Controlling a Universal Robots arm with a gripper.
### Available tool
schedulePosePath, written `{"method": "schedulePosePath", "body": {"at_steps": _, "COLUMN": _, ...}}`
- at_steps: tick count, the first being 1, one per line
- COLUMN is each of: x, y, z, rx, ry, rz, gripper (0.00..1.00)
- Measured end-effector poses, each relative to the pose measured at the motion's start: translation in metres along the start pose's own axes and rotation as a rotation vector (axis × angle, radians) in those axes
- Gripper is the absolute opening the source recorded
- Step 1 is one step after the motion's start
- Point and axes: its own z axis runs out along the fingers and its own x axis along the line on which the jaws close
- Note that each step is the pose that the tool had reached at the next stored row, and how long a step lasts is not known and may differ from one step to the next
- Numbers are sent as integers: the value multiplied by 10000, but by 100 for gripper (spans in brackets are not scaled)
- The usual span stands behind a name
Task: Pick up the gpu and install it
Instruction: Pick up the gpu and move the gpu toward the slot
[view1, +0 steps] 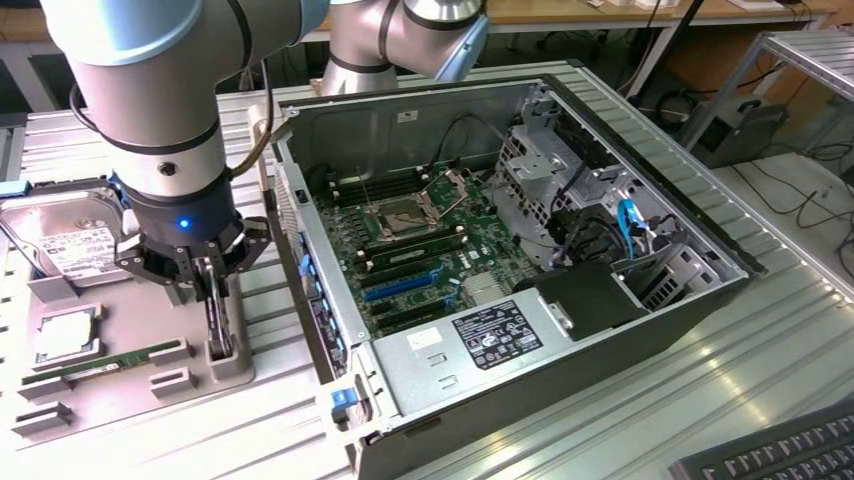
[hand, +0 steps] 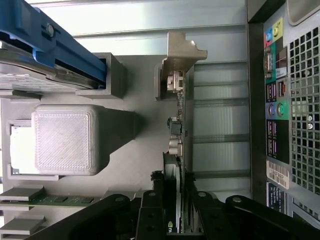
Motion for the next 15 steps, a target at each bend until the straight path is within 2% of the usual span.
{"method": "schedulePosePath", "body": {"at_steps": 6, "x": 1, "y": 1, "z": -13, "rx": 0, "ry": -1, "rz": 0, "gripper": 26}}
{"method": "schedulePosePath", "body": {"at_steps": 10, "x": 8, "y": 3, "z": -110, "rx": 0, "ry": 0, "rz": -24, "gripper": 26}}
{"method": "schedulePosePath", "body": {"at_steps": 15, "x": 22, "y": 8, "z": -295, "rx": 4, "ry": 3, "rz": -83, "gripper": 26}}
